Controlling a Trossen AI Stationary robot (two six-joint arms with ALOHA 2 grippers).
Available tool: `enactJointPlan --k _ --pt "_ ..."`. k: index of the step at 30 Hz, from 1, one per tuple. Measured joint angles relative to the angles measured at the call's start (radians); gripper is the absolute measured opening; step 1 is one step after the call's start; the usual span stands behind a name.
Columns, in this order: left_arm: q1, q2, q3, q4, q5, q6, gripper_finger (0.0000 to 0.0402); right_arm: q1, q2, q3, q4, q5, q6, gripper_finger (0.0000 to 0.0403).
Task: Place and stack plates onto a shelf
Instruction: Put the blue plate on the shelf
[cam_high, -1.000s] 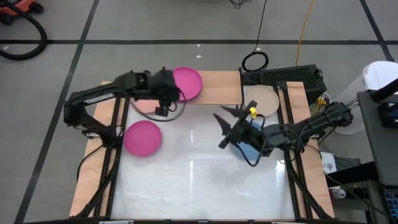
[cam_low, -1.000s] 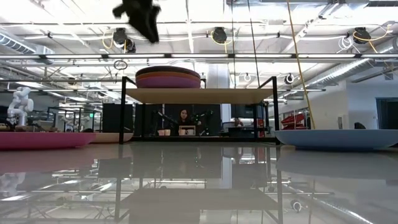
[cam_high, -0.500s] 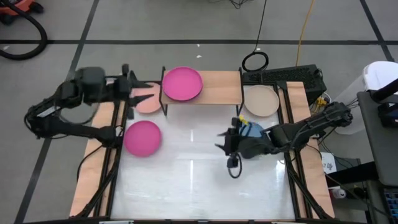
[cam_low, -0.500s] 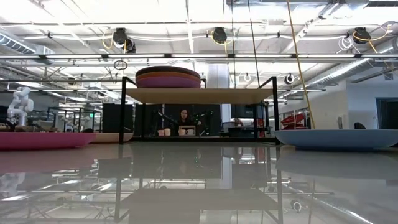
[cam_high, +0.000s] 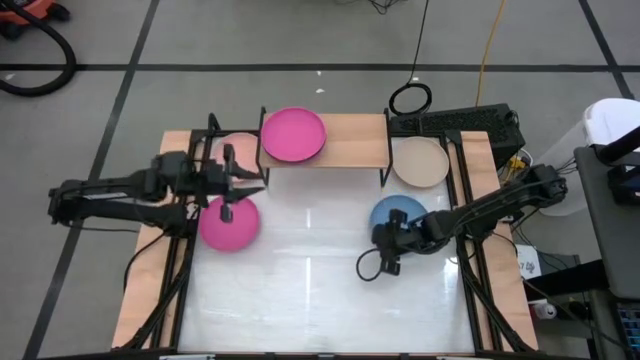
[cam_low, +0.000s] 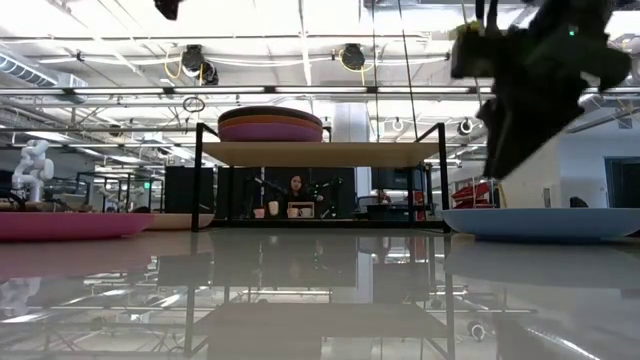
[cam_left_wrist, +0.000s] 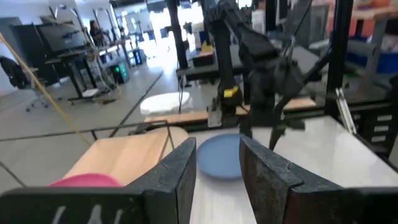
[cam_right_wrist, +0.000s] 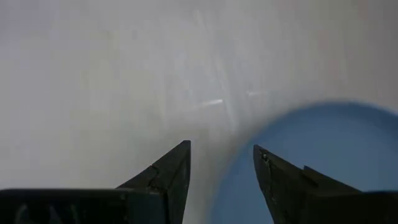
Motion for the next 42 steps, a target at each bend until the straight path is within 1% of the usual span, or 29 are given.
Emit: enactJointPlan --k 3,5,9,14,18,21,25,30,34,36,38,42 --pt "-0.013 0.013 -0.062 0.087 0.000 -0.021 0.0127 -0.001 0.000 -0.032 0.004 0.008 0.034 0.0155" --pt "-0.021 0.017 -0.088 0.140 0.000 -0.031 0.0127 0.000 0.000 -0.049 0.003 0.031 0.051 0.0155" --pt "-0.033 0.017 -0.118 0.190 0.000 -0.051 0.0127 -0.001 0.000 -0.077 0.004 0.043 0.052 0.0155" --pt "-0.034 0.016 -0.122 0.218 0.000 -0.080 0.0127 -0.001 0.000 -0.121 0.011 0.081 0.053 0.0155" --pt "-0.034 0.016 -0.122 0.220 -0.001 -0.063 0.0127 0.000 0.000 -0.154 0.051 0.076 0.056 0.0155" --pt "-0.034 0.016 -0.122 0.216 -0.003 -0.032 0.0127 0.000 0.000 -0.162 0.064 0.053 0.054 0.0155" --pt "-0.034 0.019 -0.122 0.198 -0.003 -0.049 0.0127 -0.001 -0.008 -0.162 0.051 0.056 0.045 0.0155" --pt "-0.034 0.023 -0.122 0.197 -0.003 -0.073 0.0127 -0.006 -0.068 -0.130 -0.016 0.057 0.032 0.0155" --pt "-0.034 0.023 -0.122 0.198 -0.003 -0.082 0.0127 0.002 -0.131 -0.118 0.066 0.052 0.025 0.0155" --pt "-0.034 0.023 -0.122 0.198 -0.003 -0.088 0.0127 0.016 -0.145 -0.118 0.118 0.026 0.013 0.0155" --pt "-0.034 0.022 -0.122 0.198 -0.003 -0.095 0.0127 0.032 -0.144 -0.117 0.142 0.003 0.009 0.0155" --pt "-0.034 0.023 -0.122 0.195 -0.003 -0.099 0.0127 0.060 -0.115 -0.117 0.117 0.001 0.026 0.0155"
